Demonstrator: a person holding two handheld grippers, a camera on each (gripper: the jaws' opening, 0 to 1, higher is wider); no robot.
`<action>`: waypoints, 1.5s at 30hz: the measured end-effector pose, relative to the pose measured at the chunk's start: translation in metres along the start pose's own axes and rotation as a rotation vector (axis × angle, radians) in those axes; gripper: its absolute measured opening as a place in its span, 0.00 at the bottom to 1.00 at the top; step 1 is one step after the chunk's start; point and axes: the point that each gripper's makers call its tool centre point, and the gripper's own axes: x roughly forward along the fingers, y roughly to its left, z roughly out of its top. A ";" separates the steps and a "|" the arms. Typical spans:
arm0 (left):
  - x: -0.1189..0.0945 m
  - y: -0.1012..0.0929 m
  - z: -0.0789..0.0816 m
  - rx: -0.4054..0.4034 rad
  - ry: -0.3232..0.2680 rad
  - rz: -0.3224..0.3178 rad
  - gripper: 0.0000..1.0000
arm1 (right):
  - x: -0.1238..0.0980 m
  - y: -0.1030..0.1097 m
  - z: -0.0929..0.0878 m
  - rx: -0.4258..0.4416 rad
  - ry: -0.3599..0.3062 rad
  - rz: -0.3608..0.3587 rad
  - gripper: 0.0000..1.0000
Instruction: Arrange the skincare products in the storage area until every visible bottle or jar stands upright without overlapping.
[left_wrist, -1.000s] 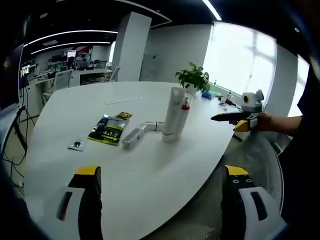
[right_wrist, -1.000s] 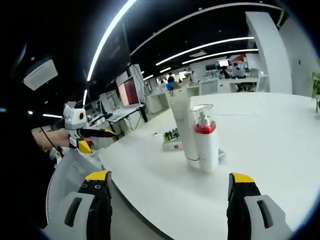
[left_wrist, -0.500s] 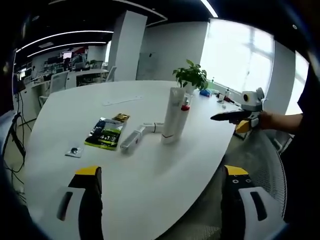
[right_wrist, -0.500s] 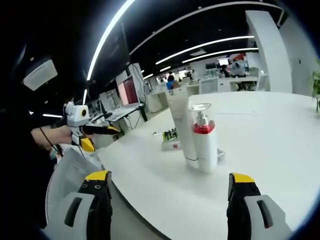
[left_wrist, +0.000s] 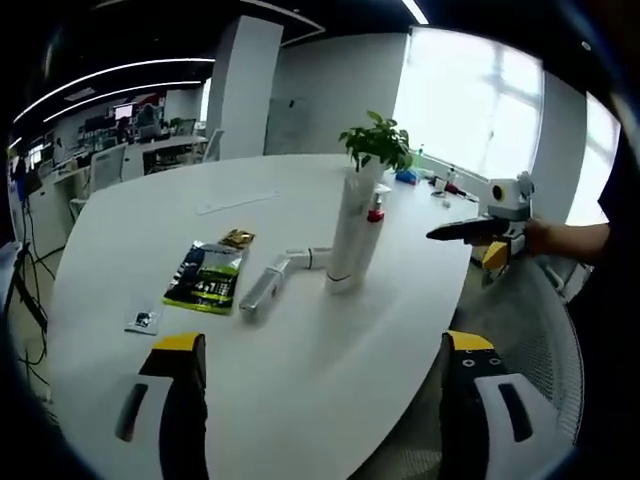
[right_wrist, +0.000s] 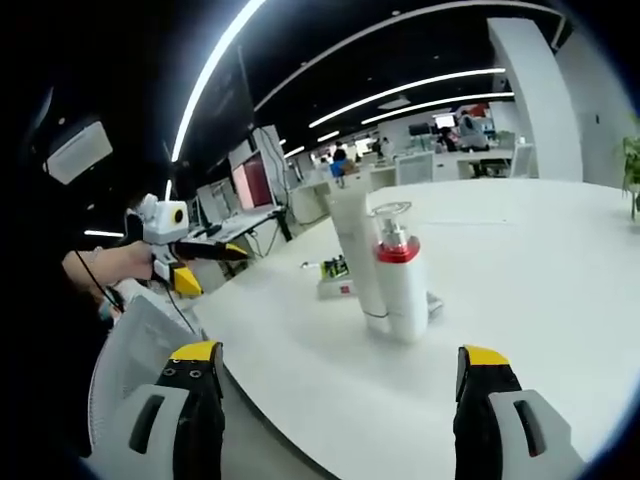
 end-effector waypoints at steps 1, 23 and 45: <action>0.001 0.000 0.001 0.000 -0.003 -0.006 0.90 | 0.000 -0.001 0.000 0.002 0.000 -0.001 0.99; 0.048 0.019 -0.006 0.015 0.092 -0.002 0.76 | -0.005 -0.025 -0.001 0.012 -0.001 -0.041 0.99; 0.081 0.060 -0.016 0.080 0.194 0.032 0.68 | -0.004 -0.032 -0.007 0.042 0.011 -0.061 0.98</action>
